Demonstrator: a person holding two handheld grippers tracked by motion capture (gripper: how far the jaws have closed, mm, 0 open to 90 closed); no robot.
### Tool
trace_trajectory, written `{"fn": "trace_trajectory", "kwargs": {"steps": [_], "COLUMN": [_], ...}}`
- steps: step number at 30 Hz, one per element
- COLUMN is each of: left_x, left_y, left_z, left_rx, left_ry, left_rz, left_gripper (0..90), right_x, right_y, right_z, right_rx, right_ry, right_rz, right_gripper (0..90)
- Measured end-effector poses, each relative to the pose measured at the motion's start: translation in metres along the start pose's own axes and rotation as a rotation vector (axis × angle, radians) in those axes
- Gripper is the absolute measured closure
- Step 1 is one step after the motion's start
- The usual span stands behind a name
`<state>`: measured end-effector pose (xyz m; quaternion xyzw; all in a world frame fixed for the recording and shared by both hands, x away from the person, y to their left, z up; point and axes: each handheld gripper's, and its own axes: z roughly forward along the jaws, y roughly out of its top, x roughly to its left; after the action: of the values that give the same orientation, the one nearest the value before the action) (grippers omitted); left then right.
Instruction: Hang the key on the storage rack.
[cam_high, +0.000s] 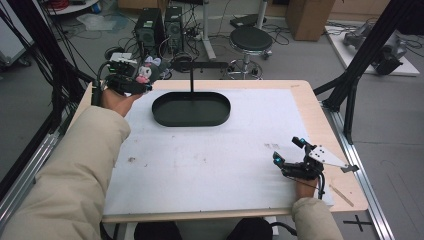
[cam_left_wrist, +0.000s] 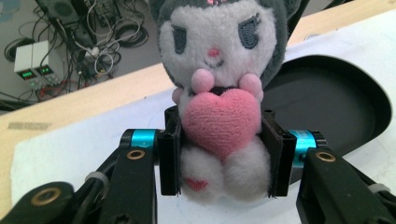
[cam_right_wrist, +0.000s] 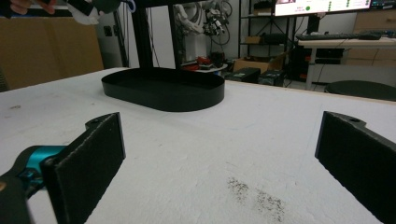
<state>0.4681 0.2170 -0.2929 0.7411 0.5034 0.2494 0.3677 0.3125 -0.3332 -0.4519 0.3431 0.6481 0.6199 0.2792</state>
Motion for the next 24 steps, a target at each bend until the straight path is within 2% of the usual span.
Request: {"fn": "trace_trajectory", "kwargs": {"steps": [8, 13, 17, 19, 24], "left_x": [0.009, 0.012, 0.008, 0.008, 0.002], "left_y": [-0.009, -0.023, -0.030, -0.031, -0.034], "left_z": [0.001, 0.008, 0.016, 0.020, 0.029], "left_rx": [0.008, 0.023, 0.059, 0.066, 0.086], "left_ry": [0.014, 0.009, 0.015, 0.015, 0.014], "left_rz": [-0.022, -0.036, -0.019, -0.022, 0.002], "left_gripper": [57.7, 57.7, 57.5, 57.6, 57.5], "right_x": [0.000, 0.000, 0.000, 0.000, 0.000], "right_y": [0.000, 0.000, 0.000, 0.000, 0.000], "right_z": [0.000, 0.000, 0.001, 0.001, 0.000], "right_rx": [0.003, 0.006, 0.014, 0.014, 0.018], "right_ry": [0.001, 0.003, 0.003, 0.003, 0.003], "right_rz": [0.006, 0.004, 0.006, 0.004, 0.009], "right_gripper": [0.7, 0.7, 0.7, 0.7, 0.7]}}
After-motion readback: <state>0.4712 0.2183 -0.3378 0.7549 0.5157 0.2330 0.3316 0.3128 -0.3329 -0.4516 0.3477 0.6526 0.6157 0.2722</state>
